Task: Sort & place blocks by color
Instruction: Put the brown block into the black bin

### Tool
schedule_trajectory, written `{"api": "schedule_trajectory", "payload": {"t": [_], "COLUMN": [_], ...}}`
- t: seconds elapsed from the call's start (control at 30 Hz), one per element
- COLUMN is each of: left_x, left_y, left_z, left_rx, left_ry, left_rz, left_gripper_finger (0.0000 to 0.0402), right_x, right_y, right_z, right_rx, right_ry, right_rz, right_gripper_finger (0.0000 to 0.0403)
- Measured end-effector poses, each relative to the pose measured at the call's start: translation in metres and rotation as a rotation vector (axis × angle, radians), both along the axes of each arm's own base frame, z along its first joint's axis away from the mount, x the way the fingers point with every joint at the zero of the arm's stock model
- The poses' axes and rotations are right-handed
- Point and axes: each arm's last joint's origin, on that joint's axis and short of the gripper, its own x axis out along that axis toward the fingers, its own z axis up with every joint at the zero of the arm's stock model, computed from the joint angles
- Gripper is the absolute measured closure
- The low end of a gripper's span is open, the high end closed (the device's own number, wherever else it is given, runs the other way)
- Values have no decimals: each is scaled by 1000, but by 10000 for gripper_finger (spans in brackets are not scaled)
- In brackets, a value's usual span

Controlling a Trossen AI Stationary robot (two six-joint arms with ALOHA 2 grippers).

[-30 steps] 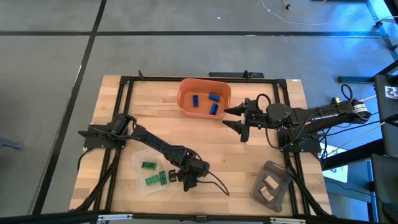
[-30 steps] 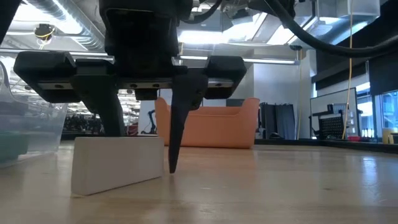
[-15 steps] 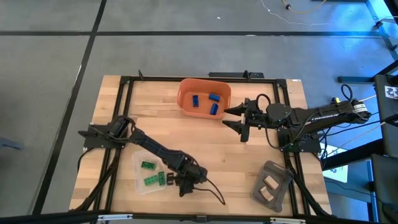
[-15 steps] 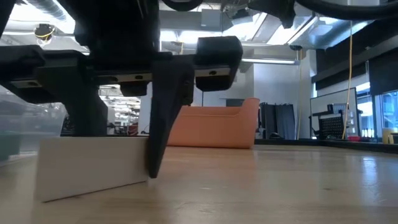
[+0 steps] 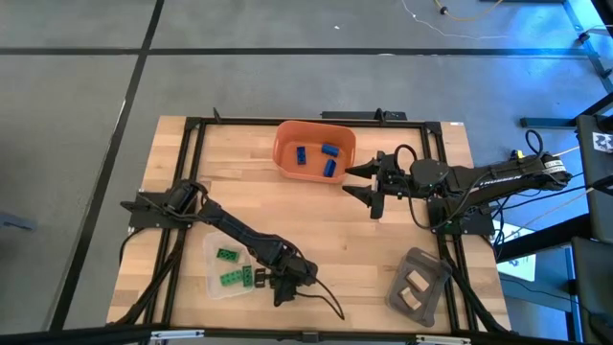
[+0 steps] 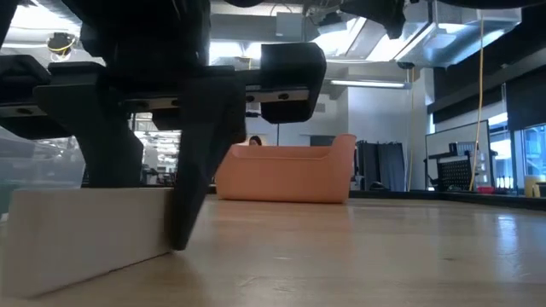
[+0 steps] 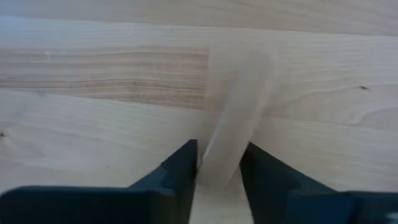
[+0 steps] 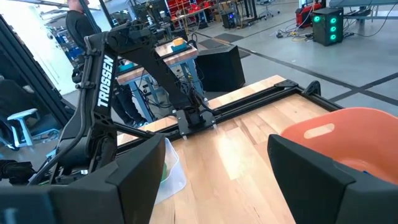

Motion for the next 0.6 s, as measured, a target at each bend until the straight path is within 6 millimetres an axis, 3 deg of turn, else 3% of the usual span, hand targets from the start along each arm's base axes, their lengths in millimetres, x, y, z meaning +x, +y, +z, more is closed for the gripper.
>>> {"api": "schedule_trajectory", "payload": {"t": [0.17,0.43,0.6], "left_x": [0,-1,1], "left_y": [0,6,27], "left_z": [0,4,25], "left_rx": [1,-5,-10], "left_ry": [3,51,48], "left_rz": [8,120,258], "left_gripper_finger": [356,357,357], "right_x": [0,0,0], "right_y": [0,0,0], "right_z": [0,0,0], "right_rx": [0,0,-2], "right_ry": [0,0,1], "right_rz": [0,1,-2], "right_gripper_finger": [119,119,119]}}
